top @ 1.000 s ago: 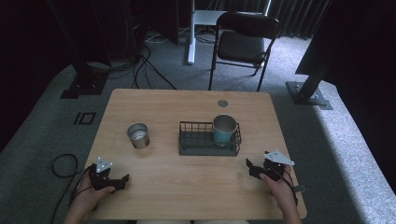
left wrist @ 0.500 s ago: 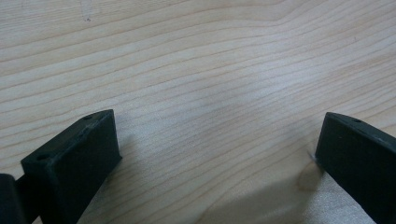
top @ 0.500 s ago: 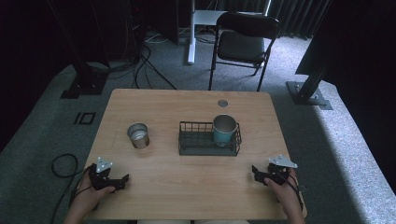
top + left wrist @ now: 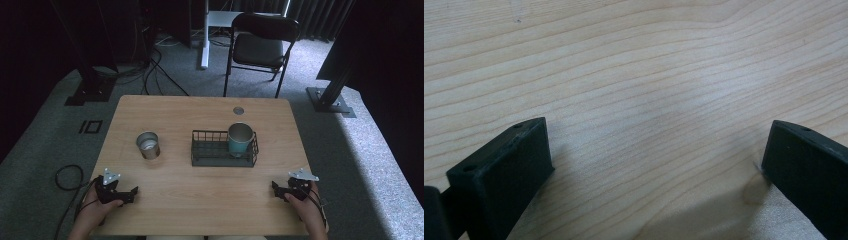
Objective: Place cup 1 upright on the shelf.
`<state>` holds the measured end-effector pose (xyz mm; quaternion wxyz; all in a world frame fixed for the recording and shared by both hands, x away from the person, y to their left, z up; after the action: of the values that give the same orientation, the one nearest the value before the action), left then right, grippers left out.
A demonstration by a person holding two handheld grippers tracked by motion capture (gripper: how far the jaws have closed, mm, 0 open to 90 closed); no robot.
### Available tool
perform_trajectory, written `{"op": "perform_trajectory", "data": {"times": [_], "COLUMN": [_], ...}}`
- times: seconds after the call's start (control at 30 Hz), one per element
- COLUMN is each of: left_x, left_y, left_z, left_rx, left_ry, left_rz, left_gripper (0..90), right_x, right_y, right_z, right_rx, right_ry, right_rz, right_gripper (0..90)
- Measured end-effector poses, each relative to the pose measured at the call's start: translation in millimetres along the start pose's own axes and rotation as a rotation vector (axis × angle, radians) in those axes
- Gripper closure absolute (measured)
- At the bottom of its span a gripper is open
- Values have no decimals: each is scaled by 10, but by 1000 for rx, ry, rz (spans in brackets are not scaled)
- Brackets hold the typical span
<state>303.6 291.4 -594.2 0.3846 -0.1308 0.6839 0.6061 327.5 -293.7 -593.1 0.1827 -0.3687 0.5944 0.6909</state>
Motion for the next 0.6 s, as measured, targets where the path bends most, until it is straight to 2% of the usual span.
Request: {"op": "perform_trajectory", "data": {"times": [0.1, 0.6], "left_x": [0, 2], "left_y": [0, 0], "left_z": [0, -1], "left_rx": [0, 0], "left_ry": [0, 0], "left_rz": [0, 0], "left_gripper": [2, 2], "right_x": [2, 3], "right_y": [-2, -2], "right_z": [12, 12], "right_rx": [-19, -20], "right_ry": [5, 6], "right_rz": [4, 3], "right_gripper": [119, 119]}}
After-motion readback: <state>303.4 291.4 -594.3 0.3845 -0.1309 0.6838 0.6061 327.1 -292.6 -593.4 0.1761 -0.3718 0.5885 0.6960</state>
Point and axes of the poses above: each handheld gripper's, and its own axes: y roughly backward along the jaws, x roughly out of its underside, z roughly to its left, the point moved 5 cm from there along -y, roughly forward along the jaws, and after that the axes turned 2 degrees about -y, right-handed, at the moved point
